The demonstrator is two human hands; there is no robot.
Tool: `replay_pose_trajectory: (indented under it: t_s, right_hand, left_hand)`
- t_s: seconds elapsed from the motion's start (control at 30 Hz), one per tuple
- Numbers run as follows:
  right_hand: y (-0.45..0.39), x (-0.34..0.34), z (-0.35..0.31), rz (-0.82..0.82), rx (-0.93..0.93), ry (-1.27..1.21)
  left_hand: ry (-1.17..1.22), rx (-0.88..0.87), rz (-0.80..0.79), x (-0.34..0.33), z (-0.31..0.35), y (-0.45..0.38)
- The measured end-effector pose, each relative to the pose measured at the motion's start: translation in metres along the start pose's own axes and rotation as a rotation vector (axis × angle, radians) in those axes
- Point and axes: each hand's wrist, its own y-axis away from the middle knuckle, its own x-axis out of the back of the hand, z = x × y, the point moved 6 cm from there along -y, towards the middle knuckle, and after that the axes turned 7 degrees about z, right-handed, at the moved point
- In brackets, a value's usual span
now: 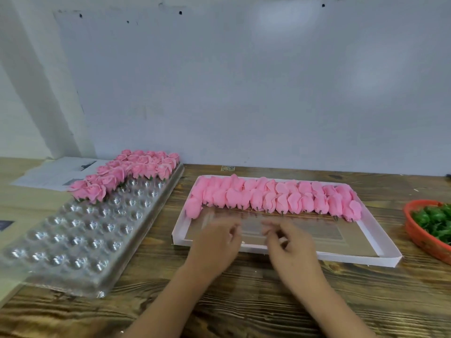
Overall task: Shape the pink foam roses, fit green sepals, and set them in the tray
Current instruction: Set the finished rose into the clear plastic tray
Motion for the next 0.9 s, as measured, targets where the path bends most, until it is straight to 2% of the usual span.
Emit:
replay_pose_trajectory:
  t_s: [0.07, 0.13, 0.2, 0.3, 0.4, 0.5, 0.6, 0.67, 0.83, 0.9]
  right_hand:
    - [-0.012, 0.024, 0.004, 0.05, -0.067, -0.034]
    - [-0.02, 0.047, 0.012, -0.022, -0.151, 0.003]
    - [-0.027, 0.076, 0.023, -0.086, -0.183, 0.14]
    - [-0.038, 0.13, 0.039, -0.033, -0.235, 0.334]
    - [-0.042, 0.171, 0.059, 0.009, -0.334, 0.42]
    - [-0.038, 0.185, 0.078, 0.012, -0.395, 0.459]
    - [-0.038, 0.175, 0.074, 0.011, -0.344, 0.511]
    - [-0.042, 0.156, 0.064, -0.009, -0.295, 0.539]
    - [-0.056, 0.067, 0.042, -0.28, -0.273, 0.431]
    - [-0.06, 0.026, 0.032, -0.387, -0.27, 0.369]
  left_hand:
    - [-0.08, -0.079, -0.085, -0.012, 0.002, 0.012]
    - [-0.149, -0.168, -0.077, -0.015, 0.003, 0.018]
    - [-0.187, -0.21, -0.038, -0.014, 0.006, 0.02]
    - [-0.224, -0.187, -0.023, -0.015, 0.007, 0.02]
    - [-0.223, -0.17, -0.028, -0.015, 0.007, 0.02]
    - [-0.17, -0.049, -0.011, -0.01, -0.002, 0.007]
    - [-0.193, 0.069, 0.062, 0.003, -0.018, -0.004]
    - [-0.205, 0.047, 0.002, 0.004, -0.021, 0.002]
    - [-0.206, -0.222, -0.261, 0.005, -0.014, 0.016]
    - [-0.243, -0.324, -0.267, 0.006, -0.015, 0.02]
